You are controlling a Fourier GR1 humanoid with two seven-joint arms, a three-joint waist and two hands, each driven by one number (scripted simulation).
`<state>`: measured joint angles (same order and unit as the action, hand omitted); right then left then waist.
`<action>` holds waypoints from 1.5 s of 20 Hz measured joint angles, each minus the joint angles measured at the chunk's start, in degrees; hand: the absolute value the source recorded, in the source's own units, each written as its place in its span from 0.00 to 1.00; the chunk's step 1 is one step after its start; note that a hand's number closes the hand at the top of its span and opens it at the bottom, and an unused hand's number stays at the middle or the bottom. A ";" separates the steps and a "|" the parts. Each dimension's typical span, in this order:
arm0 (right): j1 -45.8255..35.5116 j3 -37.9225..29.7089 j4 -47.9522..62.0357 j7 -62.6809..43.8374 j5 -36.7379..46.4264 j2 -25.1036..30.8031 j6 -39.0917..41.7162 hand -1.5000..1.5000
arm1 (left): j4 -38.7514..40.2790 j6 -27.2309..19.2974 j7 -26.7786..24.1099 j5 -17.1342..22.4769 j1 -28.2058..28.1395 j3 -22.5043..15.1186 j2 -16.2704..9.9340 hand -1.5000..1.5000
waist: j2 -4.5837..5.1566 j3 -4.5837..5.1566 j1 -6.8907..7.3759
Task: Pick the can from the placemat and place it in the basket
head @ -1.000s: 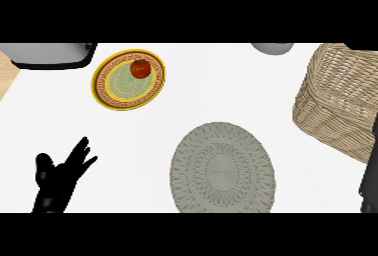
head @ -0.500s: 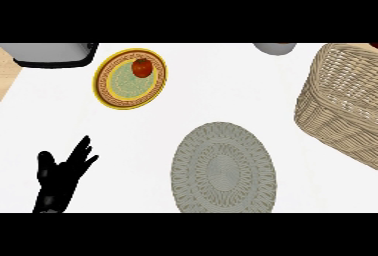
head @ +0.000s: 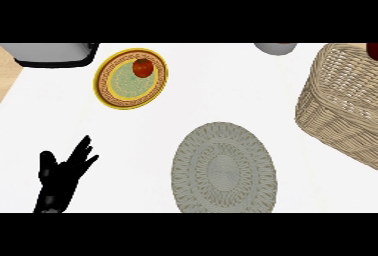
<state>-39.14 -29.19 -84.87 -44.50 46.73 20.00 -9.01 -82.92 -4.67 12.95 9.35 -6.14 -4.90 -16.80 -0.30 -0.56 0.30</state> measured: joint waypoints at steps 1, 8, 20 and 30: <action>0.83 -0.50 0.51 1.34 -1.05 0.11 -0.61 1.00 | 0.32 -0.17 0.15 -0.44 0.20 -0.03 0.15 0.50 | -0.05 -0.05 -0.01; 5.76 -3.18 5.94 6.57 -2.67 2.52 -4.53 1.00 | -0.92 0.31 0.94 -0.49 -0.32 0.66 0.51 0.50 | 0.01 0.05 -0.07; 14.39 -1.95 6.91 10.95 -1.48 8.22 -1.44 0.00 | -1.00 1.96 1.02 -0.78 -0.50 1.89 0.83 0.50 | -0.14 0.12 -0.27; 18.56 -9.14 -1.84 9.60 -8.67 9.45 -2.65 0.00 | 0.12 2.49 -1.80 -1.91 -1.18 2.92 1.65 0.50 | -0.37 0.08 -0.70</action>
<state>-20.58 -38.32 -86.70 -34.90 38.07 29.46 -11.66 -82.80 -2.18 11.15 7.44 -7.32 -1.98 -15.15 -0.67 -0.48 -0.40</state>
